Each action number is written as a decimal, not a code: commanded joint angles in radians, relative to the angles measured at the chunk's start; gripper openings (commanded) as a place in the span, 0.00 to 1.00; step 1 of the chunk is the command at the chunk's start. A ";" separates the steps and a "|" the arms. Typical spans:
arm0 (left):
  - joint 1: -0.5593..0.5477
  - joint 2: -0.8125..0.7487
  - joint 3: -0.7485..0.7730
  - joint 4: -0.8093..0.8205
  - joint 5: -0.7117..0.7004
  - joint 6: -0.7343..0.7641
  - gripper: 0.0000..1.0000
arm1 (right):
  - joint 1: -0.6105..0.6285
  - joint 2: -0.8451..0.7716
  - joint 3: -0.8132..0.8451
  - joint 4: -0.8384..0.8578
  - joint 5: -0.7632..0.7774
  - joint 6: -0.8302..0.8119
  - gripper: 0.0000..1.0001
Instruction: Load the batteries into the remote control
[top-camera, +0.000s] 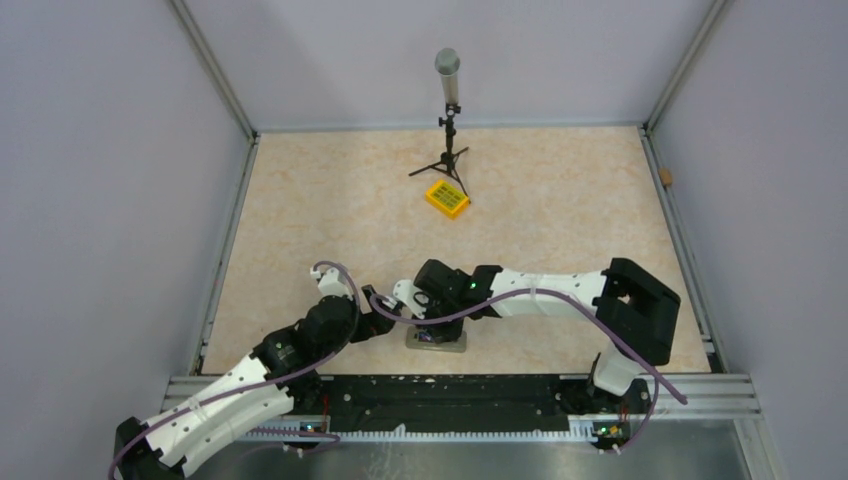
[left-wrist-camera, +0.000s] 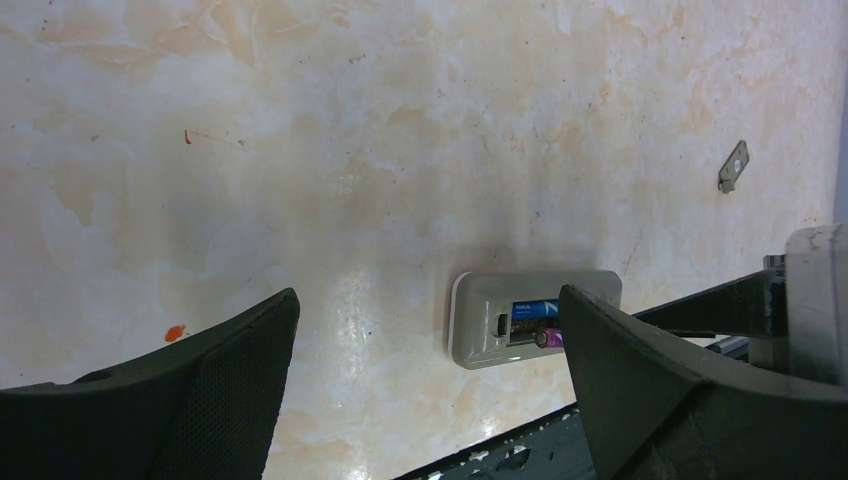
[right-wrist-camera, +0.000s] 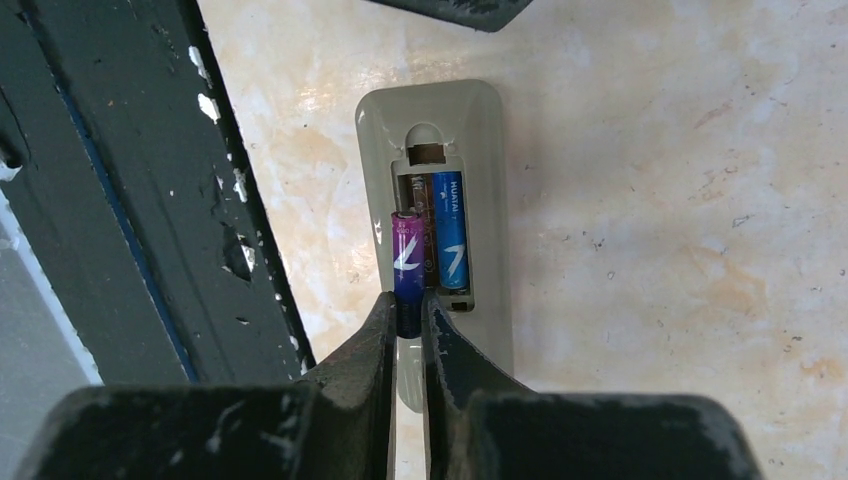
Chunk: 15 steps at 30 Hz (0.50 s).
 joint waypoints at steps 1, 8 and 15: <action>0.004 -0.019 -0.015 0.016 -0.017 -0.007 0.99 | 0.011 0.016 0.050 0.027 -0.012 0.006 0.07; 0.003 -0.021 -0.014 0.015 -0.017 -0.006 0.99 | 0.012 0.022 0.054 0.031 -0.016 0.015 0.12; 0.004 -0.026 -0.015 0.015 -0.017 -0.004 0.99 | 0.012 0.019 0.060 0.033 -0.014 0.019 0.19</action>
